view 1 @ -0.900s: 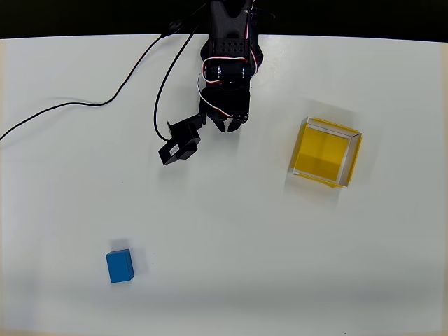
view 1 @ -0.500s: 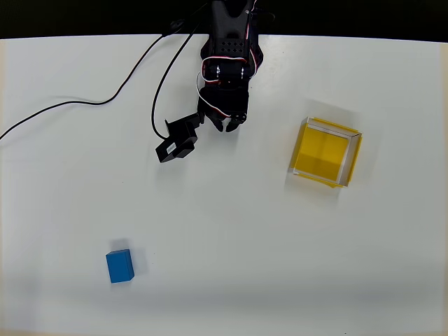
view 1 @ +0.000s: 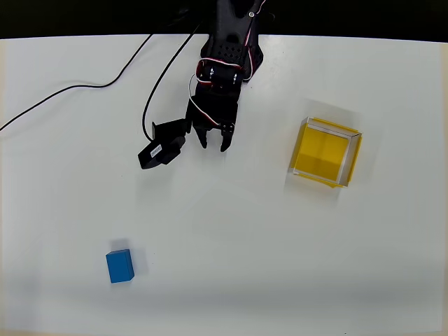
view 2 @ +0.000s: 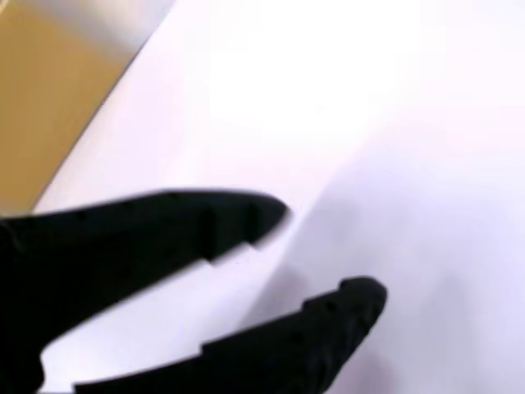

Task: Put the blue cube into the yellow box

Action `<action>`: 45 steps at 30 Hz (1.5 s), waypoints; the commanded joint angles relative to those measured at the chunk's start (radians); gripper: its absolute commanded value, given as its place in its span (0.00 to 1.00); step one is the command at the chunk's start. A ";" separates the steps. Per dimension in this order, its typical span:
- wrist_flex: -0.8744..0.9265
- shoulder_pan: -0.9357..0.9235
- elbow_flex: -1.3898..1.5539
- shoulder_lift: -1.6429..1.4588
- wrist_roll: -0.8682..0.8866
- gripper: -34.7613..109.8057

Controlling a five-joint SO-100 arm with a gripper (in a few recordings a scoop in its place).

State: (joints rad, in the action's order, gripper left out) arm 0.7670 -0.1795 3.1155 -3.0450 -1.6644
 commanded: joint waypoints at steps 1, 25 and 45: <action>-0.353 -0.077 -0.072 0.138 0.000 0.47; -0.913 -0.347 -1.081 1.370 0.040 0.53; -0.953 -0.356 -1.755 2.022 0.025 0.61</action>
State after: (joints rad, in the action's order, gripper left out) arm -0.1381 -0.5400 1.5447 -0.9956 -1.6306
